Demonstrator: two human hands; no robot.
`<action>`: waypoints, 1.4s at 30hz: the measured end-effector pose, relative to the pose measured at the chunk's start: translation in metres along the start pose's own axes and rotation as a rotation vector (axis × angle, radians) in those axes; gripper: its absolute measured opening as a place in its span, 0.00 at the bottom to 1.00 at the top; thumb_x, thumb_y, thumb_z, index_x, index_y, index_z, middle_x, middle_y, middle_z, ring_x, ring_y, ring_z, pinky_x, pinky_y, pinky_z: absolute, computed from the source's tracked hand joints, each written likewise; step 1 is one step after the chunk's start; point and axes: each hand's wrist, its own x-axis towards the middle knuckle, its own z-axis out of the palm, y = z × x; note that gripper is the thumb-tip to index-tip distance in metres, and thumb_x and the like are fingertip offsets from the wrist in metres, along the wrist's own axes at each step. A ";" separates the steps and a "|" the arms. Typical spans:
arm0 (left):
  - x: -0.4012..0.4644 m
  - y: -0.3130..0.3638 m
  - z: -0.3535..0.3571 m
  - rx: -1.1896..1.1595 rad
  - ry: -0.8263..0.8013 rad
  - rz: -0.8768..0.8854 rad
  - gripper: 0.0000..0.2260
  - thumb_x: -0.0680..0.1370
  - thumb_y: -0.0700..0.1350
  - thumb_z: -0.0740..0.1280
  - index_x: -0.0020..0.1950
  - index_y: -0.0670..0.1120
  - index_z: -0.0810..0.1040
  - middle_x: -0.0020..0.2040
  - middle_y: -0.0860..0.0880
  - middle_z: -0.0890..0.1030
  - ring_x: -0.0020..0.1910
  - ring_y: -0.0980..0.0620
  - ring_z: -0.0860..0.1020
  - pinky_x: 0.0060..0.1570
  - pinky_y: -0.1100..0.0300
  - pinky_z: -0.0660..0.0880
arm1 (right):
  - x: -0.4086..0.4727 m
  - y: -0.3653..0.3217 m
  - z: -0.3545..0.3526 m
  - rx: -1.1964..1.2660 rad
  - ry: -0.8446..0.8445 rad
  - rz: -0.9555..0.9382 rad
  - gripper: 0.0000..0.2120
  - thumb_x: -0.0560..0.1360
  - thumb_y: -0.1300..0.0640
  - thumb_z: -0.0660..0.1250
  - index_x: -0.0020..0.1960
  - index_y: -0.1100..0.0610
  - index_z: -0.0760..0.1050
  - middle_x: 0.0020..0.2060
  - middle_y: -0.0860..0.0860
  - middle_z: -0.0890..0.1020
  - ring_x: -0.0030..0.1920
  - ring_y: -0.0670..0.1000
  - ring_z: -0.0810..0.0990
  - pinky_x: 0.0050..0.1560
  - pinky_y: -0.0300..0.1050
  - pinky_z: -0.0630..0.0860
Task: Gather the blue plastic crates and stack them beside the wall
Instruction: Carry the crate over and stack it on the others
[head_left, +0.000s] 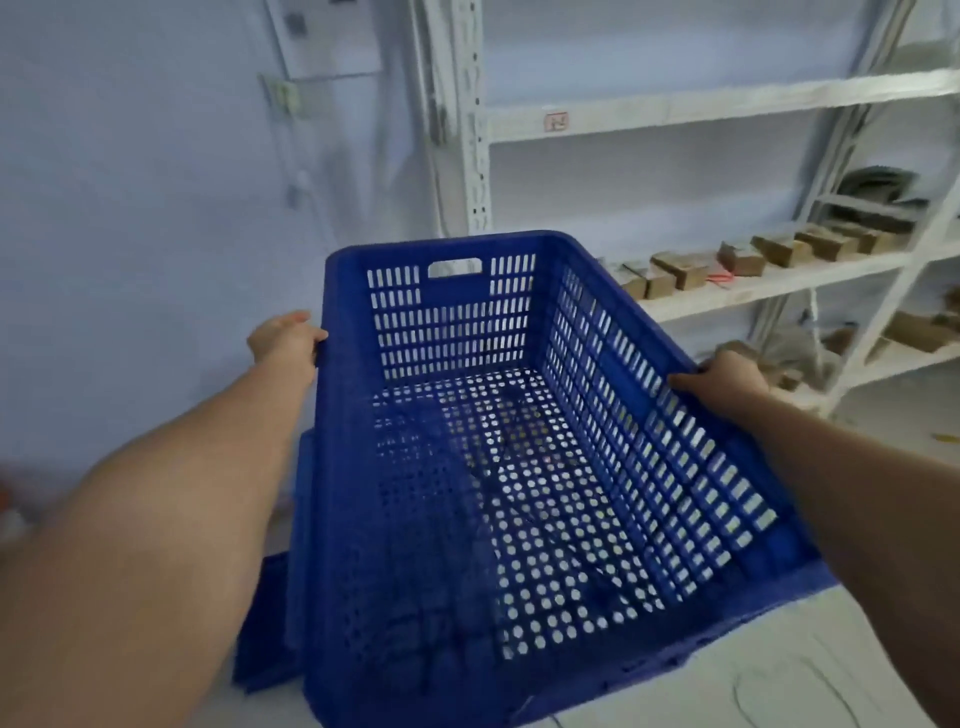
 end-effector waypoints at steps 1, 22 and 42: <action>0.007 0.003 -0.018 -0.022 0.015 -0.014 0.15 0.71 0.28 0.64 0.47 0.47 0.76 0.34 0.47 0.75 0.29 0.54 0.73 0.18 0.67 0.71 | 0.002 -0.018 0.009 0.001 -0.012 -0.018 0.18 0.72 0.46 0.68 0.43 0.63 0.79 0.37 0.59 0.82 0.36 0.57 0.80 0.39 0.49 0.79; 0.188 0.001 -0.159 0.063 -0.247 -0.301 0.20 0.79 0.35 0.61 0.71 0.42 0.69 0.68 0.41 0.73 0.56 0.44 0.74 0.62 0.46 0.70 | 0.061 -0.233 0.185 0.021 -0.074 -0.138 0.16 0.73 0.49 0.68 0.40 0.63 0.76 0.35 0.57 0.78 0.31 0.53 0.74 0.38 0.45 0.72; 0.288 -0.103 -0.099 -0.013 0.179 -0.188 0.16 0.69 0.32 0.69 0.54 0.44 0.80 0.48 0.45 0.79 0.46 0.47 0.78 0.48 0.58 0.76 | 0.150 -0.214 0.282 -0.003 -0.236 -0.025 0.15 0.73 0.48 0.65 0.40 0.60 0.75 0.30 0.51 0.76 0.30 0.49 0.74 0.28 0.39 0.66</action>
